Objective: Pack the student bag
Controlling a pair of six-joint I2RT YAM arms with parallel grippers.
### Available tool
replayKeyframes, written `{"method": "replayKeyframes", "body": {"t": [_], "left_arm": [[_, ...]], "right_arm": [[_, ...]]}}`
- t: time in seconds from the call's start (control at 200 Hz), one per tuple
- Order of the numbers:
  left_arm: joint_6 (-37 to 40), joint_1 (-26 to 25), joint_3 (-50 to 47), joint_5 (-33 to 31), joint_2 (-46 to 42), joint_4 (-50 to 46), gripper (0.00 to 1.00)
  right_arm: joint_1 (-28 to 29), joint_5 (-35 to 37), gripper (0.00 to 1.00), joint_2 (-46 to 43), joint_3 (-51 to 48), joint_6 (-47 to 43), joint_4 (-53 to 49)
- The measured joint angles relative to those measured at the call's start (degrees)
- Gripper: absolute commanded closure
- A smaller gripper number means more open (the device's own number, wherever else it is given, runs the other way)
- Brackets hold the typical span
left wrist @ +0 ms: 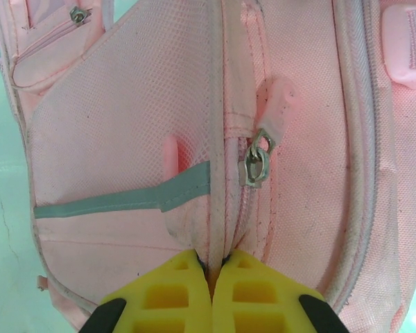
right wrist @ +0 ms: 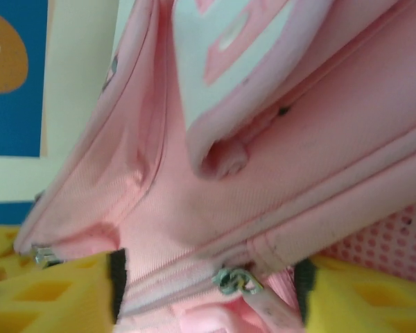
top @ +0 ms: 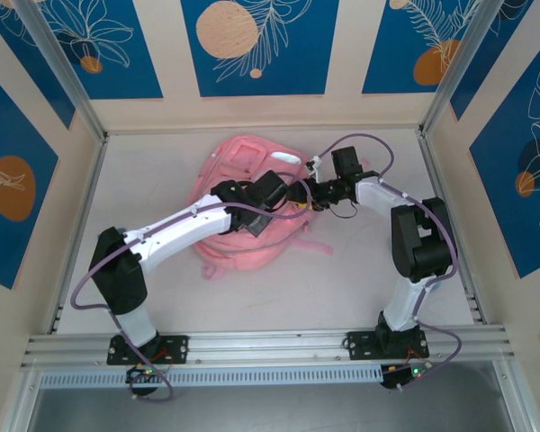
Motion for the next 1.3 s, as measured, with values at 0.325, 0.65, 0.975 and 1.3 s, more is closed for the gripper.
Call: {"method": "replayKeyframes", "body": {"t": [0.325, 0.65, 0.975, 1.3], "left_arm": [[-0.13, 0.07, 0.0, 0.42, -0.17, 0.04, 1.0], [-0.13, 0.07, 0.0, 0.66, -0.17, 0.15, 1.0], [-0.09, 0.07, 0.0, 1.14, -0.2, 0.7, 1.0], [2.58, 0.2, -3.21, 4.74, -2.38, 4.15, 1.0]], "right_arm": [[-0.11, 0.48, 0.66, -0.24, -0.59, -3.89, -1.73], [-0.09, 3.48, 0.9, -0.68, -0.7, -7.37, -3.5], [1.22, 13.27, 0.93, -6.99, -0.81, -9.42, -5.03], [2.93, 19.71, 0.93, -8.72, -1.05, -15.98, -7.1]]}}
